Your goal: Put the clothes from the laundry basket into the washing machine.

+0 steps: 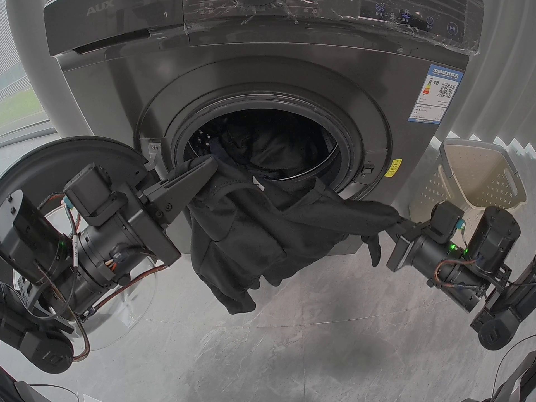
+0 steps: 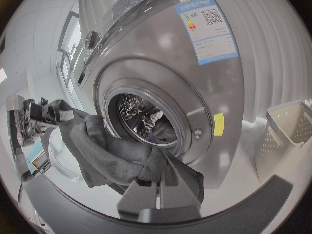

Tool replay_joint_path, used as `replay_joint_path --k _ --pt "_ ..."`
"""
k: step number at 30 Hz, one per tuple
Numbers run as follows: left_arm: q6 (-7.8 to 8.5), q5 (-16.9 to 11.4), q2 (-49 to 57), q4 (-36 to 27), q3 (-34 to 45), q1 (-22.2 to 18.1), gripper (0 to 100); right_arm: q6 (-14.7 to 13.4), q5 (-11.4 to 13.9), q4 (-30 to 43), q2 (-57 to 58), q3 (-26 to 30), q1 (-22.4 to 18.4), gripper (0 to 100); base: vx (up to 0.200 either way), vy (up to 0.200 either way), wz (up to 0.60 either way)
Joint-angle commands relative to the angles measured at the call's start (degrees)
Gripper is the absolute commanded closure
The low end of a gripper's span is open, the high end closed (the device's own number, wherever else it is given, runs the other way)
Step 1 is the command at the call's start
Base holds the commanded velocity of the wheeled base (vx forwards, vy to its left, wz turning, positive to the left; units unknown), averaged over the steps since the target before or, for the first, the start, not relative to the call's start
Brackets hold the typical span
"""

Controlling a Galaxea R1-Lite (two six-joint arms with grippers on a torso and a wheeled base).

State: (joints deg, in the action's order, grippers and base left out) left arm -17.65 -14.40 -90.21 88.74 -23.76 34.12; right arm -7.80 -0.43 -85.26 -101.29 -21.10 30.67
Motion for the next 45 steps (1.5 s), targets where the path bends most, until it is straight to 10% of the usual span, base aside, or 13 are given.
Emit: replay_joint_path --k 1,21,22,45 --pt "0.07 -0.1 0.39 0.03 0.12 -0.02 100 0.42 0.43 0.27 -1.8 5.81 0.79 100 0.0 0.0 0.0" --pt "0.16 -0.63 0.74 0.12 -1.29 0.51 100 0.33 1.22 -2.98 -18.33 -0.87 13.8 100 0.0 0.0 0.0" --pt "0.16 -0.63 0.74 0.12 -1.29 0.51 100 0.33 1.22 -2.98 -18.42 -1.05 13.98 0 0.0 0.0 0.0" --pt "-0.19 -2.13 2.93 0.03 -1.9 -0.02 100 0.33 5.35 -3.07 -20.96 2.38 15.47 0 0.0 0.0 0.0"
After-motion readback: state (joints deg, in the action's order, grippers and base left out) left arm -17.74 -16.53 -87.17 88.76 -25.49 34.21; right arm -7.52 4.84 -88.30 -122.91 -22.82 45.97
